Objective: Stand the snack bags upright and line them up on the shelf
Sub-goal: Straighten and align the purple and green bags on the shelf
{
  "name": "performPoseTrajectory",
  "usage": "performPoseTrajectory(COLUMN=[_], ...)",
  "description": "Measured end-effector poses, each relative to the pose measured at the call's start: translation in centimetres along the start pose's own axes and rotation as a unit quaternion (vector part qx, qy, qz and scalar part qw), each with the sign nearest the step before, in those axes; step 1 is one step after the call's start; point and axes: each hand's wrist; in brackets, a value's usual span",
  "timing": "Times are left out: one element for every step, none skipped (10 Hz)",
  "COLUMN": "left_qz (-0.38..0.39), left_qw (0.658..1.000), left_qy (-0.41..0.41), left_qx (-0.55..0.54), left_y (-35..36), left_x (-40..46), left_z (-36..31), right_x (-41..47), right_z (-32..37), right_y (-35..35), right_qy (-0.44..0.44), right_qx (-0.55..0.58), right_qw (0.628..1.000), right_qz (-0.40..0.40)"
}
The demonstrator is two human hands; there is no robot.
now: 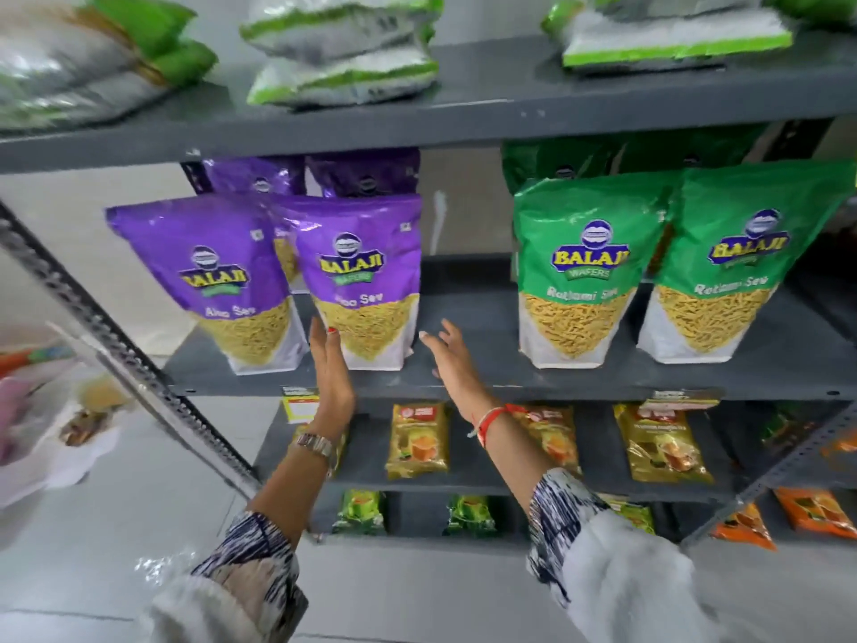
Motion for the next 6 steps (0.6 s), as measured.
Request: performPoseTrajectory(left_qz=[0.008, 0.027, 0.063, 0.072, 0.092, 0.063], left_qw=[0.994, 0.983, 0.974, 0.973, 0.973, 0.983], left_qy=[-0.094, -0.144, -0.172, -0.194, -0.172, -0.133], left_qx=[-0.053, -0.111, -0.132, -0.103, -0.121, -0.11], left_y=[-1.7, -2.4, -3.1, -3.7, -3.9, -3.7], left_x=[2.7, 4.5, 6.3, 7.0, 6.7, 6.0], left_z=[-0.1, -1.1, -0.5, -0.3, -0.3, -0.4], right_x=[2.3, 6.4, 7.0, 5.6, 3.2, 0.5], right_z=[0.8, 0.0, 0.5, 1.8, 2.7, 3.1], right_y=[3.5, 6.0, 7.0, 7.7, 7.5, 7.1], right_qy=[0.005, 0.003, -0.013, -0.021, -0.016, -0.042], right_qx=[0.033, 0.068, 0.043, 0.05, 0.052, 0.015], right_qw=[0.999, 0.998, 0.999, 0.998, 0.998, 0.998], right_qz=[0.02, 0.01, -0.009, -0.029, -0.02, -0.037])
Point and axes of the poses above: each hand's wrist, its own x-axis towards the middle knuckle, its own y-axis out of the palm, z = x × y, and after that the axes turned 13 degrees about y, right-handed
